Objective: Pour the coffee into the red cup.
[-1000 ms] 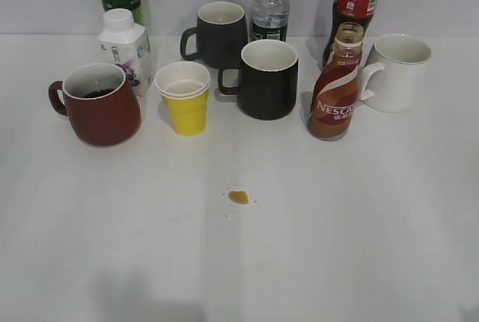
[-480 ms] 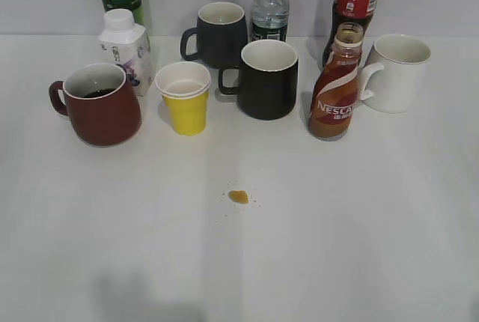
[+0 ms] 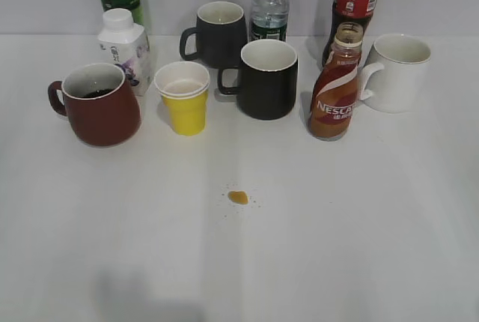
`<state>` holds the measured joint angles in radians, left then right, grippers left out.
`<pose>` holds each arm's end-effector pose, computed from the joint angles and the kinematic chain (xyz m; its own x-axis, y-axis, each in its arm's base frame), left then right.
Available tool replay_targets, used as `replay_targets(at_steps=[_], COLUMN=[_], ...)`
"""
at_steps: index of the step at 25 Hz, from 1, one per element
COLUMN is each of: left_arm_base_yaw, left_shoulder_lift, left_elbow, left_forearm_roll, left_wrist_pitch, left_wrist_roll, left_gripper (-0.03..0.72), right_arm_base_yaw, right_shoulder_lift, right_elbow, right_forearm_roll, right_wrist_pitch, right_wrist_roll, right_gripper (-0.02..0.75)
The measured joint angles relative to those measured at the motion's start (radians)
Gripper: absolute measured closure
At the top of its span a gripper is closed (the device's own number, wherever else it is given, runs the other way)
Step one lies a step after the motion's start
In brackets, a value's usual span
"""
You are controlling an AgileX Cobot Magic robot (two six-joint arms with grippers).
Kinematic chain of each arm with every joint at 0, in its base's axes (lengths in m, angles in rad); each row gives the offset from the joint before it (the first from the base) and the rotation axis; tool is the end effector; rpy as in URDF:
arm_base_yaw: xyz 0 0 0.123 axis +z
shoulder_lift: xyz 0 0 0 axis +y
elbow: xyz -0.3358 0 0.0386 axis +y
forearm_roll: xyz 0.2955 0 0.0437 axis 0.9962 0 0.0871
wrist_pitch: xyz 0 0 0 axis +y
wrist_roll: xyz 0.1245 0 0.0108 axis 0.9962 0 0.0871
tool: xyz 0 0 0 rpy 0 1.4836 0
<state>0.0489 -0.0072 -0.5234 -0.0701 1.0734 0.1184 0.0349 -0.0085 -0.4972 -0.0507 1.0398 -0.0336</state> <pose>0.0091 -0.0073 0.2916 -0.4364 0.0634 -0.8975 0.0436 0.9978 0.0493 0.0140 -0.0050 0.2862 -0.4309 -0.0743 -0.8993 -0.0210 0.9972 -0.0723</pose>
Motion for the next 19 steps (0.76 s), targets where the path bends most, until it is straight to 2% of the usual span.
replay_targets(at_steps=[19], left_arm_base_yaw=[0.0], left_shoulder_lift=[0.0], left_elbow=[0.0], left_forearm_roll=[0.0], left_wrist_pitch=[0.0], left_wrist_roll=[0.001], left_gripper=[0.449], right_arm_base_yaw=[0.003], right_shoulder_lift=[0.0], right_elbow=[0.0], right_forearm_roll=[0.0], right_wrist_pitch=[0.0], right_wrist_roll=[0.0], right_gripper=[0.152])
